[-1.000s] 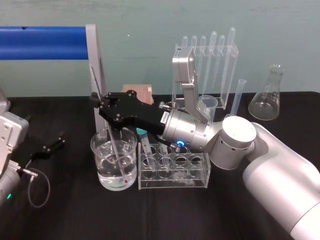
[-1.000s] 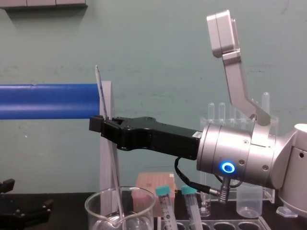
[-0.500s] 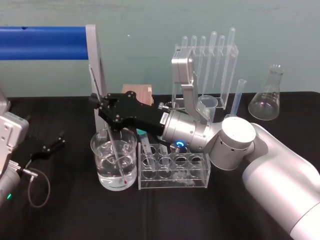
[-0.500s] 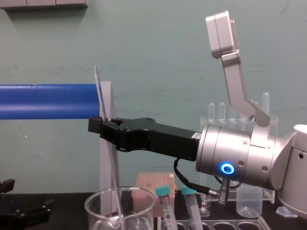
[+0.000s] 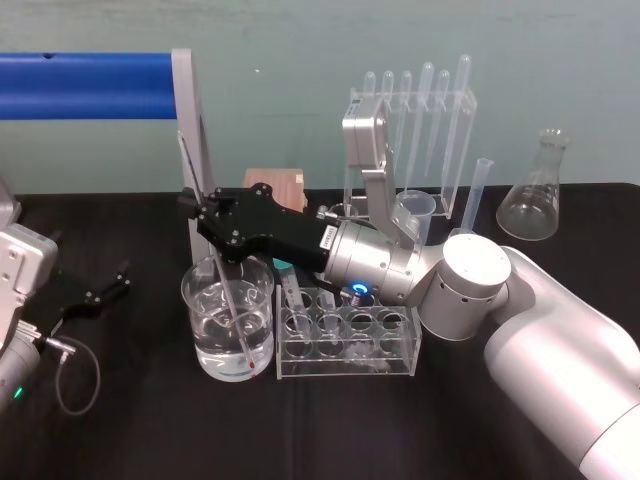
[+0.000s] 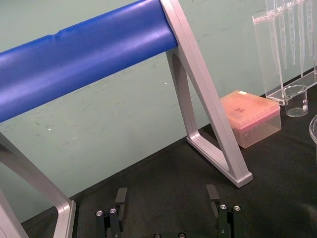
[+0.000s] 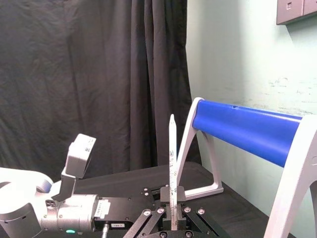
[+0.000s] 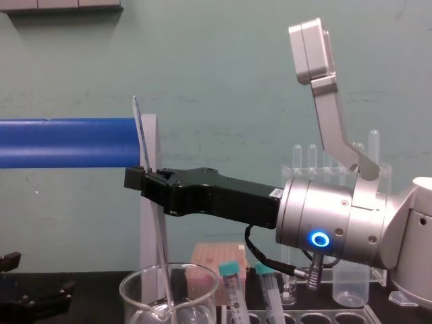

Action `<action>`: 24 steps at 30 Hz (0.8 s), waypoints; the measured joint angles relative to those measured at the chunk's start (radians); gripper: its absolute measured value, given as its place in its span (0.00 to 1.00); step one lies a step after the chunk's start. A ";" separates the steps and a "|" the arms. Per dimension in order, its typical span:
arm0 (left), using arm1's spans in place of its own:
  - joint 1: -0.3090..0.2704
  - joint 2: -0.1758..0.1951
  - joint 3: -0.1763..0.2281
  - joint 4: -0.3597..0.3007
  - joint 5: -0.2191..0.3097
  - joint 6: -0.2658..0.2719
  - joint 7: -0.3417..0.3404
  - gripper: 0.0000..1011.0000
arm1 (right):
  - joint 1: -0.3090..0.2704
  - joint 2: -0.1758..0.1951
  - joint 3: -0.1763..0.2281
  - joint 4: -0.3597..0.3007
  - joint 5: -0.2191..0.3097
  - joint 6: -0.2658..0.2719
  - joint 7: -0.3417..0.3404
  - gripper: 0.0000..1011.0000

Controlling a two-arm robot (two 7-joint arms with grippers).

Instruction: Hold the thermometer with one hand and immerse one end into the beaker, then reinsert it into the test tube rack.

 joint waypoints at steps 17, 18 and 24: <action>0.000 0.000 0.000 0.000 0.000 0.000 0.000 1.00 | 0.016 0.035 0.061 -0.160 0.077 0.058 -0.017 0.06; 0.000 0.000 0.000 0.000 0.000 0.000 0.000 1.00 | 0.019 0.040 0.071 -0.179 0.087 0.069 -0.027 0.06; 0.000 0.000 0.000 0.000 0.000 0.000 0.000 1.00 | 0.017 0.115 0.172 -0.344 0.166 0.090 -0.080 0.06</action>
